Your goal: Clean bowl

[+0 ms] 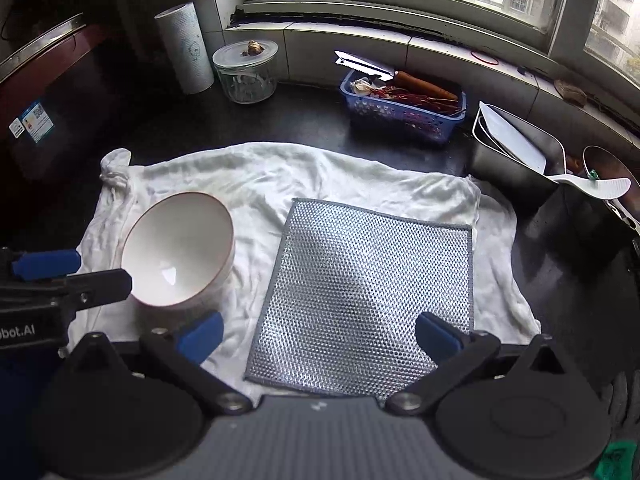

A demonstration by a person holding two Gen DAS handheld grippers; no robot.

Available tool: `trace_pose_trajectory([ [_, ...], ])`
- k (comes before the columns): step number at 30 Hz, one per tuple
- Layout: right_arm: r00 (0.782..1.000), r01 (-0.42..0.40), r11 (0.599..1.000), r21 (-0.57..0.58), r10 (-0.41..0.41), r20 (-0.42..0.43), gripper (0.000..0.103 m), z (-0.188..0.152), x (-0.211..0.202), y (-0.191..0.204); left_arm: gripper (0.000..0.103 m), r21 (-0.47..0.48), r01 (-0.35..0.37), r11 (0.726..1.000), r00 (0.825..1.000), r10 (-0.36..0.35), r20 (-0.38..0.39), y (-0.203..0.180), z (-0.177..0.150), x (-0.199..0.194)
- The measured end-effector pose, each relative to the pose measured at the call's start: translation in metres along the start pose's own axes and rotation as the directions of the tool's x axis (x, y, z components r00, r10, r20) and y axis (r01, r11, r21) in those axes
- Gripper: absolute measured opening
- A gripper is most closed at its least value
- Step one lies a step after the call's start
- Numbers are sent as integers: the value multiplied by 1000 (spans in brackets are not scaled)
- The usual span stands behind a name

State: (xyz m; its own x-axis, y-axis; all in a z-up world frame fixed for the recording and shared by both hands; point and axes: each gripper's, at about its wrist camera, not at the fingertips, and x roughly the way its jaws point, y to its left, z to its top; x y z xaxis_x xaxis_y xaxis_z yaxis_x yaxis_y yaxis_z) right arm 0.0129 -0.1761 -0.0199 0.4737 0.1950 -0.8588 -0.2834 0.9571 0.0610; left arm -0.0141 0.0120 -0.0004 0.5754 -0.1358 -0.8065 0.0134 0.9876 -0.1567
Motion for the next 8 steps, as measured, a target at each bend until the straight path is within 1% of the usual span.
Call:
trace_pose_trajectory([
  [6, 1000, -3, 1000, 2, 3, -5, 102, -2, 0, 2, 68, 1, 5, 1000, 1000, -5, -2, 1, 0, 1],
  [8, 1000, -4, 1000, 3, 4, -11, 102, -3, 0, 3, 68, -22, 15, 1000, 1000, -15, 16, 5, -1, -1],
])
